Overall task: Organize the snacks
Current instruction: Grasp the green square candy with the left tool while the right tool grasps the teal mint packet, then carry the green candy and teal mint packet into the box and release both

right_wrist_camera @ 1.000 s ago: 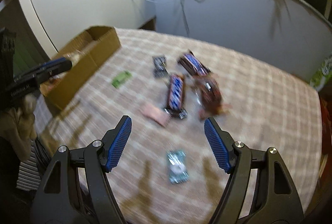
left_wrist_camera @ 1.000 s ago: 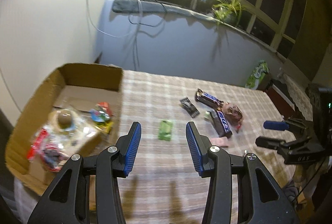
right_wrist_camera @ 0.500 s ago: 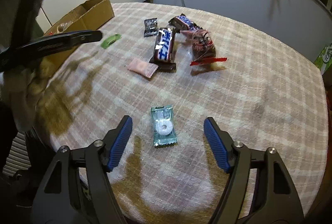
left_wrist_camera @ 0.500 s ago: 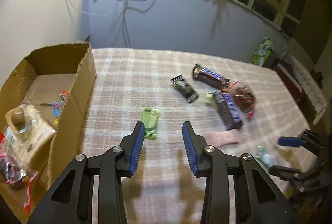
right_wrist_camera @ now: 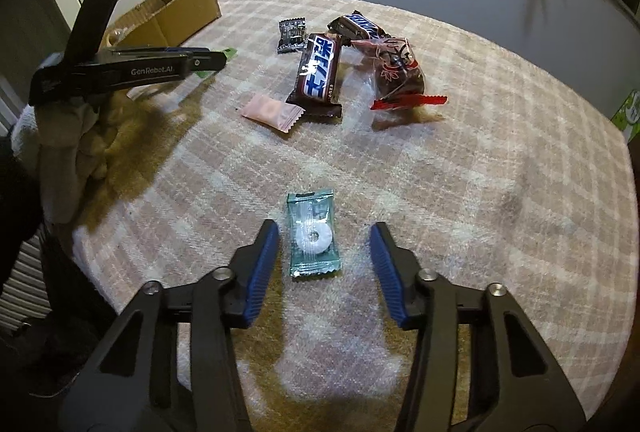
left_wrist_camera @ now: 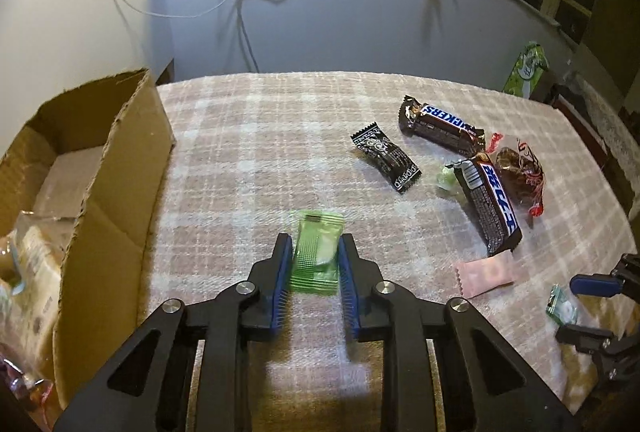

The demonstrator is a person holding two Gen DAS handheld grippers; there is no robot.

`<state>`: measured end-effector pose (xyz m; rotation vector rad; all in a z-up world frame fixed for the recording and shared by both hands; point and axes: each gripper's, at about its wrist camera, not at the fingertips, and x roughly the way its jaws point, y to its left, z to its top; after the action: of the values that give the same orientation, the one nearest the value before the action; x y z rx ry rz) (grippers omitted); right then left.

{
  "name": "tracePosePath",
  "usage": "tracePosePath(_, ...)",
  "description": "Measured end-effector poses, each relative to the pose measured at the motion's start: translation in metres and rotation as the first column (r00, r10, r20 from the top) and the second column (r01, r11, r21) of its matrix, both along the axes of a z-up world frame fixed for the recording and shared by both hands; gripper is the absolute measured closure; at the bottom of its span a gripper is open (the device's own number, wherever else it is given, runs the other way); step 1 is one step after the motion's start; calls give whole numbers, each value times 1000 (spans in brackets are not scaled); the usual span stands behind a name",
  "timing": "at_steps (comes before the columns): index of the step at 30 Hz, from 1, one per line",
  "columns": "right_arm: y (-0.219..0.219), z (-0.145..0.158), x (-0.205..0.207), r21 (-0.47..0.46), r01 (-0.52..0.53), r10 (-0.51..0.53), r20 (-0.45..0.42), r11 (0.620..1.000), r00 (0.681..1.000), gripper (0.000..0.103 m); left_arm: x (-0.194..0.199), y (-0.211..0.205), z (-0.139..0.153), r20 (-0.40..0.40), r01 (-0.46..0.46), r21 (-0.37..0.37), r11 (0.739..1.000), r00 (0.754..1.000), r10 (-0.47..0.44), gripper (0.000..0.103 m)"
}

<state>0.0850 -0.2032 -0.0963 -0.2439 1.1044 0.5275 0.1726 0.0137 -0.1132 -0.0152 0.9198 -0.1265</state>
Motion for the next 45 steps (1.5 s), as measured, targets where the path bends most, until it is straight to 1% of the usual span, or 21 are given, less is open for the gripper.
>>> tracePosePath(4, 2, 2, -1, -17, -5, 5, 14, 1000, 1000, 77, -1, -4, 0, 8, 12, 18, 1000, 1000, -12, 83)
tracePosePath(7, -2, 4, 0, 3, 1, -1, 2, 1000, 1000, 78, -3, -6, 2, 15, 11, 14, 1000, 1000, -11, 84)
tracePosePath(14, -6, 11, -2, 25, 20, -21, 13, 999, 1000, 78, -12, -5, 12, 43, 11, -5, 1000, 999, -10, 84)
tracePosePath(19, -9, 26, -1, 44, 31, -33, 39, 999, 999, 78, -21, -4, 27, 79, 10, -16, 1000, 997, -9, 84)
tracePosePath(24, -2, 42, 1, 57, 22, -26, 71, 998, 997, 78, -32, 3, 45, 123, 2, -30, 1000, 992, 2, 84)
tracePosePath(29, 15, 58, 6, 79, -1, -7, 101, 997, 995, 78, -45, 11, 61, 164, -11, -45, 999, 986, 18, 84)
tracePosePath(35, 43, 74, 16, 109, -39, 24, 136, 993, 990, 78, -59, 29, 79, 209, -34, -54, 998, 977, 45, 84)
tracePosePath(40, 74, 83, 28, 137, -75, 54, 150, 988, 987, 78, -68, 51, 90, 239, -70, -60, 996, 967, 82, 84)
tracePosePath(45, 110, 90, 39, 145, -117, 91, 170, 983, 981, 78, -73, 72, 95, 254, -104, -65, 992, 960, 117, 84)
